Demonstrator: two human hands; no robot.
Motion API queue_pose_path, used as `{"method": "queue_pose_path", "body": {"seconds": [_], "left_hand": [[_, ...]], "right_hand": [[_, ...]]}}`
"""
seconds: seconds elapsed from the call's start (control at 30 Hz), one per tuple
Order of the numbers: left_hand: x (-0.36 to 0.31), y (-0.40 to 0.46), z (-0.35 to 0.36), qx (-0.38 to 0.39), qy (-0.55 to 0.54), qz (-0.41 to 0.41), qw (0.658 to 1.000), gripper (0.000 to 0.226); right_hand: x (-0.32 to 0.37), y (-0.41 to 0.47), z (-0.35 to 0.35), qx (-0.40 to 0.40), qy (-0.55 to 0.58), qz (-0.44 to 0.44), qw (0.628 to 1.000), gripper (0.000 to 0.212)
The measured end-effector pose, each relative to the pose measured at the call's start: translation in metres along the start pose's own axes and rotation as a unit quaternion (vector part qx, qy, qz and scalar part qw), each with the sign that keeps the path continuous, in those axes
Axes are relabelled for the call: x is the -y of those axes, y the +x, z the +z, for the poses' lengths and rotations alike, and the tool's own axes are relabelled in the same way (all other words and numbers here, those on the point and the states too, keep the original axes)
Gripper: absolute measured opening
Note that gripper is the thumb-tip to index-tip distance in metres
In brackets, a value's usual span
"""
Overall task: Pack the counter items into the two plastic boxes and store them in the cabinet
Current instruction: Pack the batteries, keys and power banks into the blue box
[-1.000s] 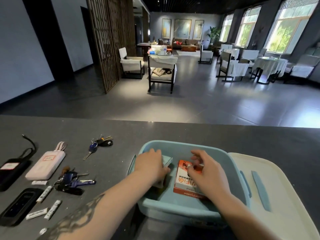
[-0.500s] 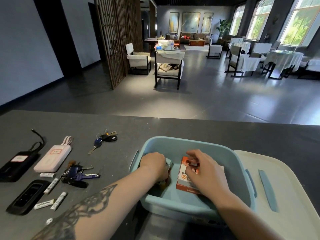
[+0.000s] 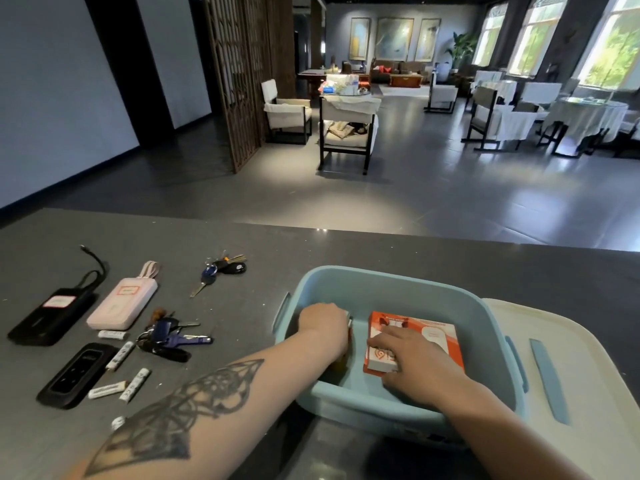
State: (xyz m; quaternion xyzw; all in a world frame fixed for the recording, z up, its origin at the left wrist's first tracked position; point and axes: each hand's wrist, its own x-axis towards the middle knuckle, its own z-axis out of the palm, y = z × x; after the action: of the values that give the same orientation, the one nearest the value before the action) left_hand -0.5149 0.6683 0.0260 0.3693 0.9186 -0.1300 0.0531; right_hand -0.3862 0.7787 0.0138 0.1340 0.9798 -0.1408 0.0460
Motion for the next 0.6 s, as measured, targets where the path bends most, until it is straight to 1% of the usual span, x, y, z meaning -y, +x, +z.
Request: {"method": "queue_pose_path", "body": {"seconds": [0.1,0.2,0.3,0.37,0.4,0.43,0.5,0.6], "left_hand": [[0.009,-0.005,-0.01,-0.004,-0.058,0.001,0.998,0.025],[0.029,-0.024,-0.03,-0.048,-0.19,0.002,0.981,0.037],[0.055,-0.057,-0.041,-0.15,-0.318,-0.024,0.936,0.038],[0.077,-0.085,-0.03,-0.215,-0.361,-0.067,0.905,0.034],[0.088,-0.099,-0.02,-0.232,-0.377,-0.093,0.892,0.032],[0.099,-0.114,-0.007,-0.235,-0.394,-0.117,0.881,0.03],[0.122,-0.138,0.022,-0.211,-0.425,-0.162,0.865,0.027],[0.158,-0.163,0.06,-0.185,-0.424,-0.221,0.859,0.025]], "right_hand": [[0.003,0.0,-0.006,-0.028,-0.005,-0.003,1.0,0.058],[0.012,-0.002,-0.021,-0.109,0.033,0.005,0.993,0.056],[0.04,-0.005,-0.036,-0.172,0.092,-0.01,0.981,0.048],[0.07,-0.006,-0.04,-0.201,0.133,-0.046,0.97,0.045],[0.087,-0.007,-0.039,-0.21,0.15,-0.066,0.964,0.044],[0.105,-0.009,-0.037,-0.216,0.164,-0.087,0.959,0.044],[0.139,-0.015,-0.027,-0.223,0.19,-0.134,0.947,0.044],[0.183,-0.018,-0.002,-0.208,0.19,-0.22,0.934,0.043]]}}
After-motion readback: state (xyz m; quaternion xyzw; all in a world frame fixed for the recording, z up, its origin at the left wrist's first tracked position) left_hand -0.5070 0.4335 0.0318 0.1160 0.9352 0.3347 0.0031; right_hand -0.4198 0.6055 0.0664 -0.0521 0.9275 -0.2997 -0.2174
